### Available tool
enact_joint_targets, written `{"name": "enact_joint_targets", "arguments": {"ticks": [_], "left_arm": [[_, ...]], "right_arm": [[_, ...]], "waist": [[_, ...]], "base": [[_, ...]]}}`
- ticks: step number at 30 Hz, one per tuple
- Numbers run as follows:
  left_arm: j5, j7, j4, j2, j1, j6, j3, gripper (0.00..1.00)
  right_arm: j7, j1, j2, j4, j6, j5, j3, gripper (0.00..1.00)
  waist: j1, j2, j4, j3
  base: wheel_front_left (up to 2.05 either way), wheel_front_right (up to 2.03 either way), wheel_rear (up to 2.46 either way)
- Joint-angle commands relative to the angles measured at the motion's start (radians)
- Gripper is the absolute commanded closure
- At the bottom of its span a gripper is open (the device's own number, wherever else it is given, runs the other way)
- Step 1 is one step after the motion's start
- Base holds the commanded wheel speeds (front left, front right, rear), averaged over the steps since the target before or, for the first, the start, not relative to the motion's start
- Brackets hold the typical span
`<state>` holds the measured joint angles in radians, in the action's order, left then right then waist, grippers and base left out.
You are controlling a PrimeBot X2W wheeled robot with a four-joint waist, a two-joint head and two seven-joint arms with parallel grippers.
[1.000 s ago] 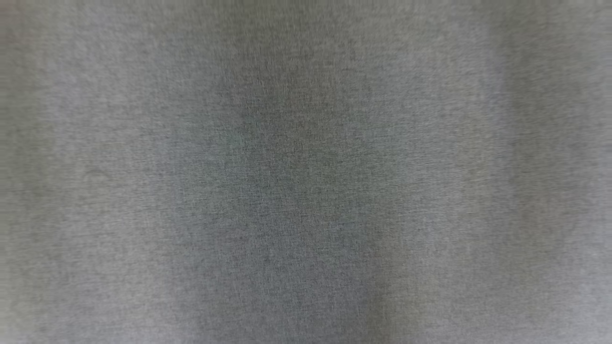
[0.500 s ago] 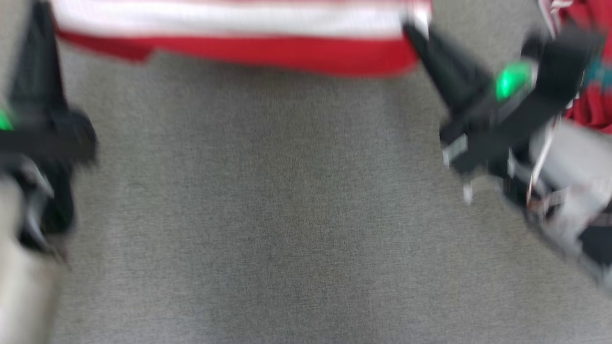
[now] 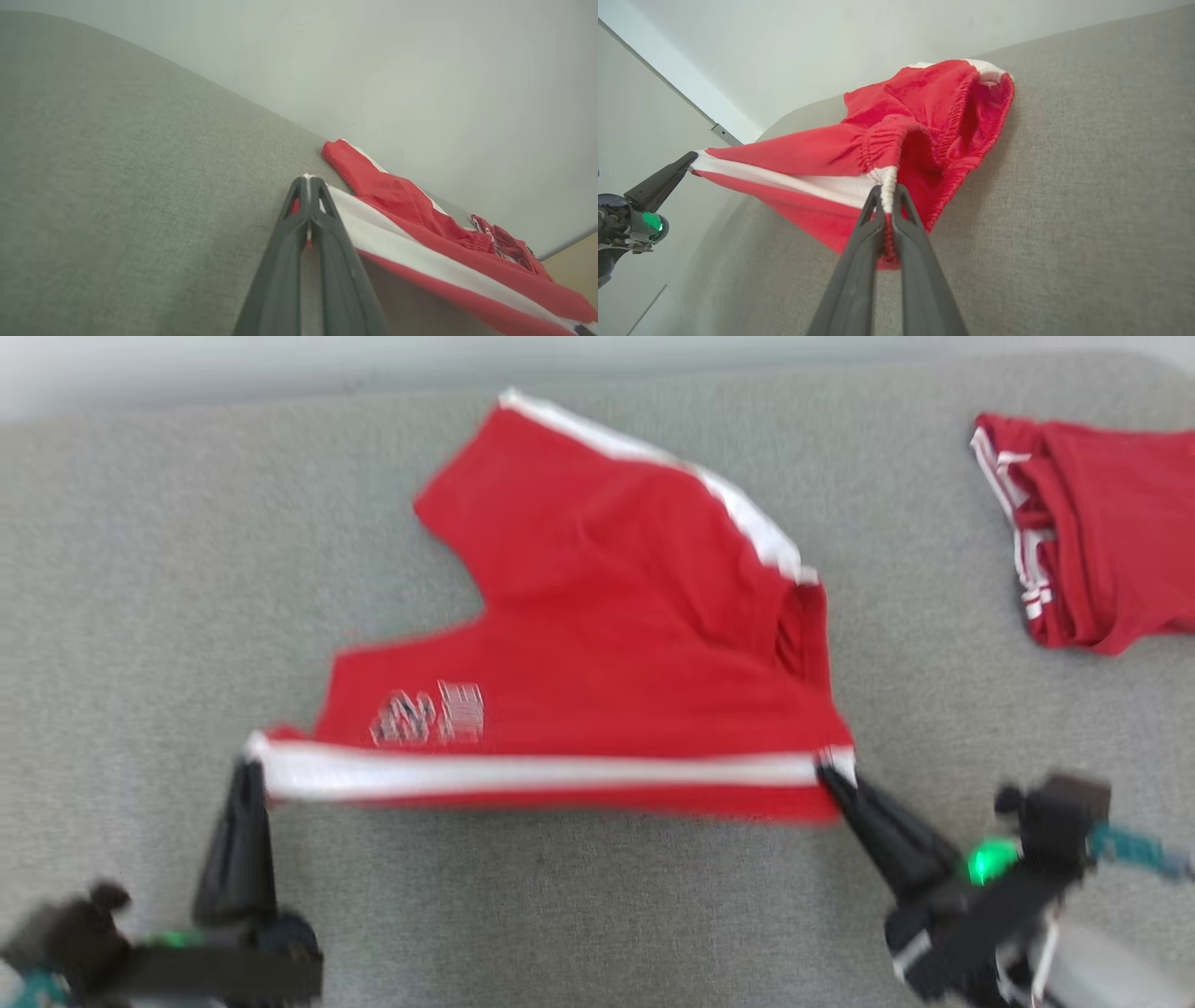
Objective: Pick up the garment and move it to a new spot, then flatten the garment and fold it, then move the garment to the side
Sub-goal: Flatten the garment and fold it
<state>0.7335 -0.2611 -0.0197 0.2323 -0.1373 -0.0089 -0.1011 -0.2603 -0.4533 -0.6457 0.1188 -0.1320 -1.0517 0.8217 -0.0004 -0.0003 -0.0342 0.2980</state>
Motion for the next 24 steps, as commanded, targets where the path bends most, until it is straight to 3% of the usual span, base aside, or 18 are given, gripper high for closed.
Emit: {"name": "enact_joint_targets", "arguments": {"ticks": [1, 7, 14, 19, 24], "left_arm": [[-0.017, -0.005, 0.003, -0.017, 0.047, -0.004, 0.019, 1.00], [-0.053, -0.005, -0.007, -0.097, 0.178, -0.031, 0.067, 1.00], [-0.104, -0.005, -0.006, -0.133, 0.239, -0.071, 0.074, 1.00], [-0.145, 0.000, 0.010, -0.093, 0.158, -0.089, 0.049, 1.00], [-0.177, 0.087, 0.030, 0.012, -0.059, -0.109, 0.005, 1.00]], "right_arm": [[-0.005, 0.060, -0.004, -0.006, 0.003, 0.016, -0.026, 1.00], [-0.005, 0.287, 0.027, -0.050, 0.003, 0.059, -0.104, 1.00], [0.036, 0.424, 0.076, -0.115, 0.003, 0.137, -0.187, 1.00], [0.052, 0.412, 0.125, -0.182, 0.003, 0.157, -0.238, 1.00], [0.037, 0.369, 0.190, -0.216, 0.003, 0.185, -0.307, 1.00]], "waist": [[0.0004, 0.0003, 0.009, -0.049], [0.0004, 0.0003, 0.019, -0.089], [0.0004, 0.0003, 0.014, -0.086], [0.0004, 0.0003, -0.001, -0.077], [0.0004, 0.0003, -0.051, -0.028]], "base": [[0.00, 0.00, 0.00], [0.00, 0.00, 0.00], [0.00, 0.00, 0.00], [0.00, 0.00, 0.00], [0.00, 0.00, 0.00]]}}
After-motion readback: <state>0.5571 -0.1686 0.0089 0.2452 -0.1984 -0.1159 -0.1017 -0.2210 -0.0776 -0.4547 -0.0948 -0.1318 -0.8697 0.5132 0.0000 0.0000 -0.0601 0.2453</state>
